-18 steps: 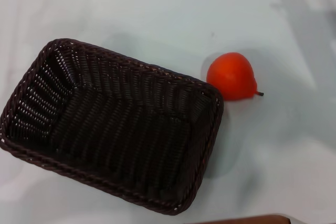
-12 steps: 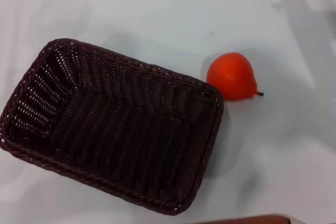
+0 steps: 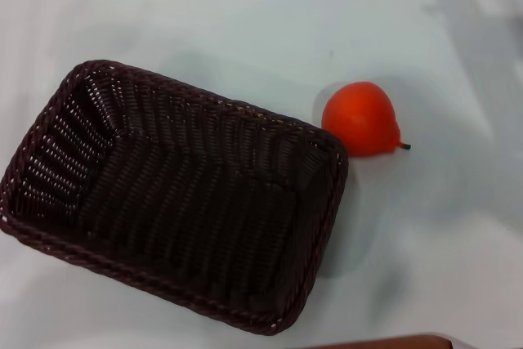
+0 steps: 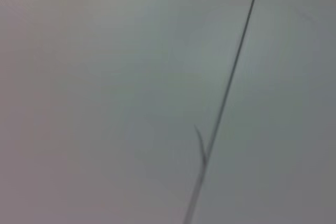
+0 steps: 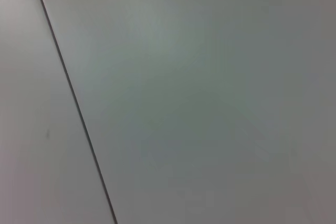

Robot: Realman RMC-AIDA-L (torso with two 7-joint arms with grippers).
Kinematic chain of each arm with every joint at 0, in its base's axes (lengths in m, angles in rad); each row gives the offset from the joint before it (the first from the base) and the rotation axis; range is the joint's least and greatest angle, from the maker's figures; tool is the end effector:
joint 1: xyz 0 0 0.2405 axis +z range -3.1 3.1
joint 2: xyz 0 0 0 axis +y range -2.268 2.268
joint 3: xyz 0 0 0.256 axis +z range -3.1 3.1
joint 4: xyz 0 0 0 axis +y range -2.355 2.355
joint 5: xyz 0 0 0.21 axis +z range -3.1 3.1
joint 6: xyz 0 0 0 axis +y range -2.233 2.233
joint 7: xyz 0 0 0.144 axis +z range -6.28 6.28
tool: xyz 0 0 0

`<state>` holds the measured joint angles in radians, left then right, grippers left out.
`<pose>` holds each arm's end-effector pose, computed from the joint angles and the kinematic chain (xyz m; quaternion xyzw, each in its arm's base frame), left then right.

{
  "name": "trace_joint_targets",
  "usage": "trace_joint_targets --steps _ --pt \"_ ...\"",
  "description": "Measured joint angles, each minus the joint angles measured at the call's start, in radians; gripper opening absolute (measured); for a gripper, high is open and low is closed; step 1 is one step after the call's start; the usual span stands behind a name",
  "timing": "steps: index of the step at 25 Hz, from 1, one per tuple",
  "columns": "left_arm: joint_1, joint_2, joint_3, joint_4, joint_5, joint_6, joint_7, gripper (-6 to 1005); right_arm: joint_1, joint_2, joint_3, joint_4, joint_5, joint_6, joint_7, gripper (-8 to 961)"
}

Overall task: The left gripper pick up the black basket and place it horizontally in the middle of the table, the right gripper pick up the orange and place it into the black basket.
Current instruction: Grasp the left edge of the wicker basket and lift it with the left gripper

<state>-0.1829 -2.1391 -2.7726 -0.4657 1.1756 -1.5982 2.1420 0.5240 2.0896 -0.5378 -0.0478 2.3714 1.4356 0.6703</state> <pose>-0.3570 0.2441 0.0883 -0.6274 -0.2515 -0.4995 0.5419 0.3093 0.3443 0.0426 -0.2754 -0.5790 -0.5640 0.5204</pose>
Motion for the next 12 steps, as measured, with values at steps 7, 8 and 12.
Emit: trace_joint_targets --steps 7,8,12 --pt "0.056 0.109 0.073 -0.474 0.26 -0.034 -0.607 859 -0.009 -0.002 0.003 -0.022 0.002 0.0 0.0 928" --pt "0.056 0.109 0.073 -0.474 0.26 -0.034 -0.607 859 -0.011 -0.002 0.004 -0.025 0.002 0.0 0.0 928" --pt "0.045 0.17 0.127 -0.76 0.481 -0.098 -0.887 858 -0.012 -0.002 0.006 -0.035 0.002 -0.001 0.0 928"
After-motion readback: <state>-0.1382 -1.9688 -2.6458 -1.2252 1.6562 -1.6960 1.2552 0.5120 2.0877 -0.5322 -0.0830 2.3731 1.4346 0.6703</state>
